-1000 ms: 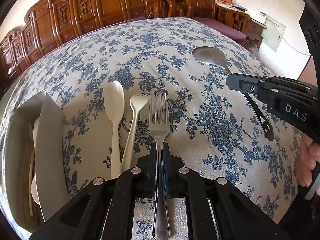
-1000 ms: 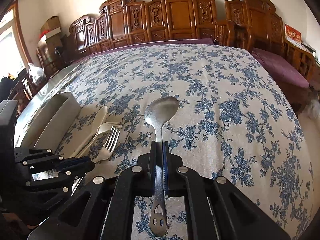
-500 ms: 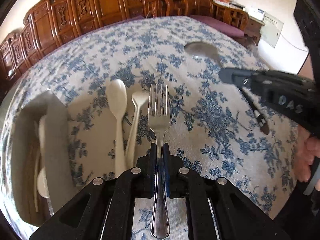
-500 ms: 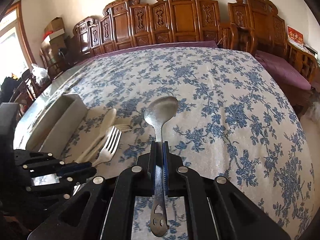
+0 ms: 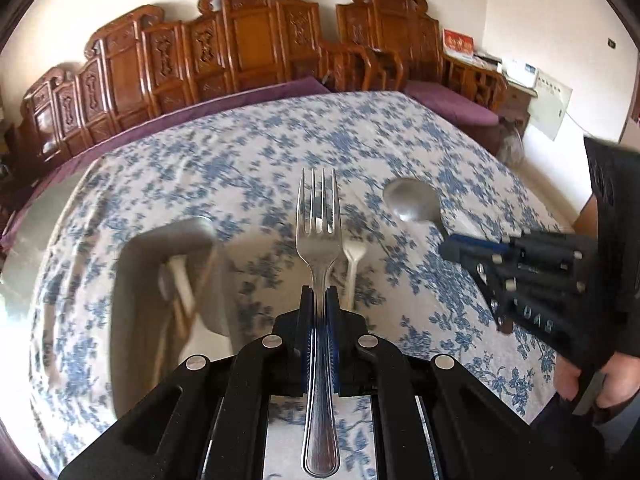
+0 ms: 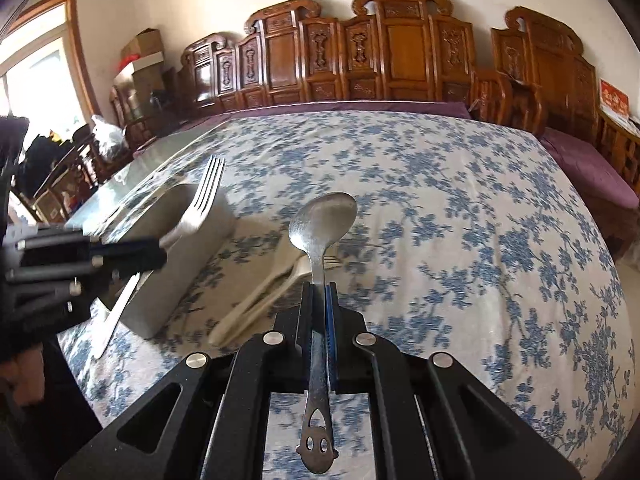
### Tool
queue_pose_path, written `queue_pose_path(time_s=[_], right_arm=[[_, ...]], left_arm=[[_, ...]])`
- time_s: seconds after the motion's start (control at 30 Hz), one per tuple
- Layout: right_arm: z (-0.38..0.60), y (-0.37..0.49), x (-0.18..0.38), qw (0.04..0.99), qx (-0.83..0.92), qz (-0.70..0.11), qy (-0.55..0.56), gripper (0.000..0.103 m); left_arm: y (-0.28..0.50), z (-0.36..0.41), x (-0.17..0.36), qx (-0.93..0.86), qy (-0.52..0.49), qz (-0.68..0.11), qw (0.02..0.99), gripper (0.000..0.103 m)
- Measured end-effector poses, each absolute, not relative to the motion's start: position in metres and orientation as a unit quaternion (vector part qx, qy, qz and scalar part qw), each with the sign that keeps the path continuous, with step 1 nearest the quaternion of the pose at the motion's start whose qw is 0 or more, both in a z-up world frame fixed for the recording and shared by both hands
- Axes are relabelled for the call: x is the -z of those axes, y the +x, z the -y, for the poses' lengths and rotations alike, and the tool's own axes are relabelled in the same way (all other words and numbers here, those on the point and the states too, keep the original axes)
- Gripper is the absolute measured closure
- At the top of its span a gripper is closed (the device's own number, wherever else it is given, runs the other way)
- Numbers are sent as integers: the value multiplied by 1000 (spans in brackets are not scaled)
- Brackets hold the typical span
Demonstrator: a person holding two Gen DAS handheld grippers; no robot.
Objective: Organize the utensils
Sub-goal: 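Carry the fork into the grey tray and open the left tool while the right tool holds its spoon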
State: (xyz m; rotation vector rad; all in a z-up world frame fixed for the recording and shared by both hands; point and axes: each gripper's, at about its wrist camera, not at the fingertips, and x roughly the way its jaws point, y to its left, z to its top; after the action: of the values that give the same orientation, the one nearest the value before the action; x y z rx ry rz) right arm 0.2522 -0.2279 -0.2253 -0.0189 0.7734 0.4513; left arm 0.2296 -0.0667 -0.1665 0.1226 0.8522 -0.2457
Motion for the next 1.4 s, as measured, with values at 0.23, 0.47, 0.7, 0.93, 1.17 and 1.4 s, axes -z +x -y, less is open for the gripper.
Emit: queue_pose_path(time_s=[0.23,0.47,0.7,0.93,1.17,1.4], right_arm=[[204,242,222,898,-235,-370,-26,96],[193,242,227,895,-239,-376,-38,96],[189,248,236,892,-235,-384,-42,96],[180,252,244,888,-236,-391,-51,96],[176,252,244,888,-239,-390,-51,96],[176,252,247,886,-237,-394,-56,96]], left_arm=[[232,34,155,100,50,-401,909,97],[244,-4,162,80,34,-403,911,97],[256,-38,173,72,4,-405,911,97],[262,-57,193,59,-9,-421,905,97],[271,-66,212,36,1,-443,896,97],[278,-68,222,28,0,-456,889,97]])
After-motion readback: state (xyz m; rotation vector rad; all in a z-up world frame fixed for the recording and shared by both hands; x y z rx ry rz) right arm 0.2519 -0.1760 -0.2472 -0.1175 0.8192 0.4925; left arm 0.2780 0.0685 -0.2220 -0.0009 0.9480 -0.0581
